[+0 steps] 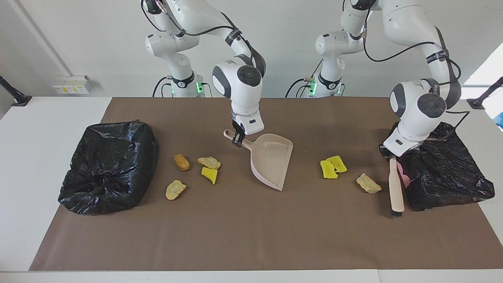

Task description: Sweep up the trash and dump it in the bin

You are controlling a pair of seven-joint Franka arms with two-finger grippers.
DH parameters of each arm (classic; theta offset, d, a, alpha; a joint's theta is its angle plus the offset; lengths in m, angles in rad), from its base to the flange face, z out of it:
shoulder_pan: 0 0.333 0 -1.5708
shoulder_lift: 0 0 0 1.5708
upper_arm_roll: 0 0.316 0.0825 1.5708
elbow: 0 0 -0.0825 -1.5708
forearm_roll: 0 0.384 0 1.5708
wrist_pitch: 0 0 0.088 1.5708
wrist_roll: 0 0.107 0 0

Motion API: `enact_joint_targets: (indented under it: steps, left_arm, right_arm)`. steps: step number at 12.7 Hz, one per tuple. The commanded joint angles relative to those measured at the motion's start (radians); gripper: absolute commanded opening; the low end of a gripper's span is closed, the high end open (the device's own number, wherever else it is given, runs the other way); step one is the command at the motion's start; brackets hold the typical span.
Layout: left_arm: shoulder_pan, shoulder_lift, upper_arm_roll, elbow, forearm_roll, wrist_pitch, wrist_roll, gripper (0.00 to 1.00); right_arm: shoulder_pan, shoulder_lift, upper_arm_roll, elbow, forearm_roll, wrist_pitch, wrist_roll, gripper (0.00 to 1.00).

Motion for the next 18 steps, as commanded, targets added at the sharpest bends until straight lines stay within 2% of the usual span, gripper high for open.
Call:
enact_joint_targets:
  steps: [1,4,9,14,18]
  left_arm:
    - [-0.012,-0.092,-0.013,-0.134,-0.036,0.032,-0.030,0.00]
    - [-0.090,-0.132,-0.013,-0.186,-0.087,0.006,-0.031,0.00]
    - [-0.257,-0.178,-0.015,-0.220,-0.198,-0.120,-0.039,0.00]
    - [-0.421,-0.234,-0.013,-0.293,-0.375,-0.121,-0.043,0.00]
    - [-0.503,-0.241,-0.013,-0.289,-0.508,-0.120,-0.125,0.00]
  right_arm:
    - [0.014,-0.027,0.001,-0.079,-0.026,0.061,-0.066,0.00]
    - [0.023,-0.005,0.001,-0.087,-0.029,0.119,-0.066,0.00]
    - [0.021,-0.002,0.001,-0.090,-0.032,0.124,-0.063,0.00]
    - [0.015,-0.001,-0.001,-0.091,-0.032,0.124,-0.062,0.00]
    - [0.008,-0.001,-0.002,-0.093,-0.053,0.108,-0.062,0.00]
